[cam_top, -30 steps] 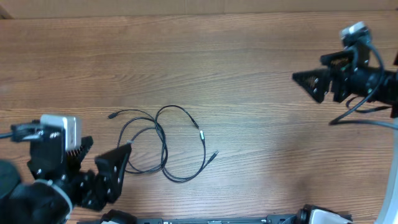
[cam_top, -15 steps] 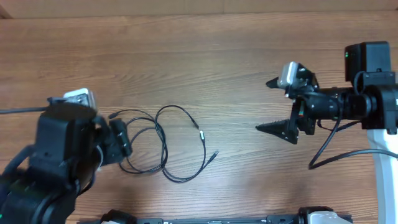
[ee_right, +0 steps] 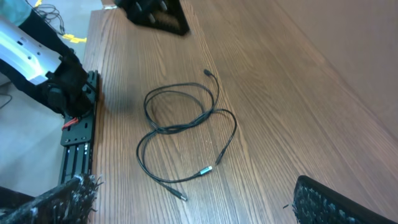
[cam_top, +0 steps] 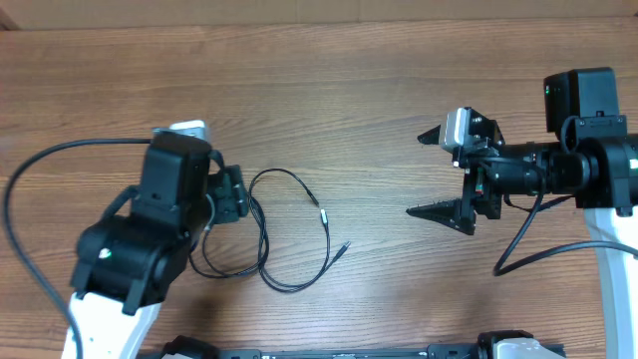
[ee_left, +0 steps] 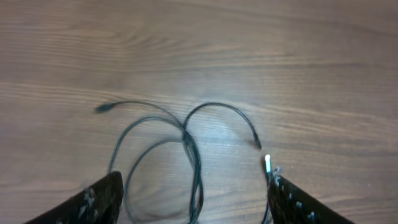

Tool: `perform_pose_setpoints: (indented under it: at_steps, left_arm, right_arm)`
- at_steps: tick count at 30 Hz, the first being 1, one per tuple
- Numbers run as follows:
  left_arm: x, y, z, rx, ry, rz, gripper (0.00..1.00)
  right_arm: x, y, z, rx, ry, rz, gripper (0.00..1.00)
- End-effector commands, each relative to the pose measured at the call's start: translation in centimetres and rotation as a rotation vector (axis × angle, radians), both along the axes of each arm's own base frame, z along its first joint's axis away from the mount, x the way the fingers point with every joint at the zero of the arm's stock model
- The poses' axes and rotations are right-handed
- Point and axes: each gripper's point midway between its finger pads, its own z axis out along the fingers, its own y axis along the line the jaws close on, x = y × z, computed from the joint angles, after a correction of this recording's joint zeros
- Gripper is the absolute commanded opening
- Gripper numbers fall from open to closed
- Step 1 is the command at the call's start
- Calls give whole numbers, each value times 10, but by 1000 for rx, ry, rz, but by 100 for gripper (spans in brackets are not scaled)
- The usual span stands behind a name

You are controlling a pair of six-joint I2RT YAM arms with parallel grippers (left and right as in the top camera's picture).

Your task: Untangle cables

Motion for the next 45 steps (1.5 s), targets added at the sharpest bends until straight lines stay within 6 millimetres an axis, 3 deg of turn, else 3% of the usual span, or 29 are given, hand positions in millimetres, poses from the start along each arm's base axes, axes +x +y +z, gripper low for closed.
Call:
perform_pose_setpoints:
  at_steps: [1,5,14,20,29,38,45]
  left_arm:
    - [1,-19,-27,17,24,-164,73]
    - [2,-18,-52,12,65,-132,74]
    - [-4,-15,-92,-95,208,84,75]
    - [-13,-15,-131,-166,348,264,72]
    - [-32,-32,-180,-179,529,251,72]
    - [-53,-60,-199,-106,605,174,72]
    - [-66,-54,-208,5,615,151,72]
  right_arm:
    - [-8,4,9,37,-17,25,100]
    - [-8,5,9,42,-7,21,100]
    - [-11,9,16,98,60,8,100]
    - [-11,9,17,107,98,-12,100]
    - [-11,9,17,108,97,-13,100]
    - [-11,9,17,108,99,-13,100]
    - [-11,9,17,112,124,-27,100]
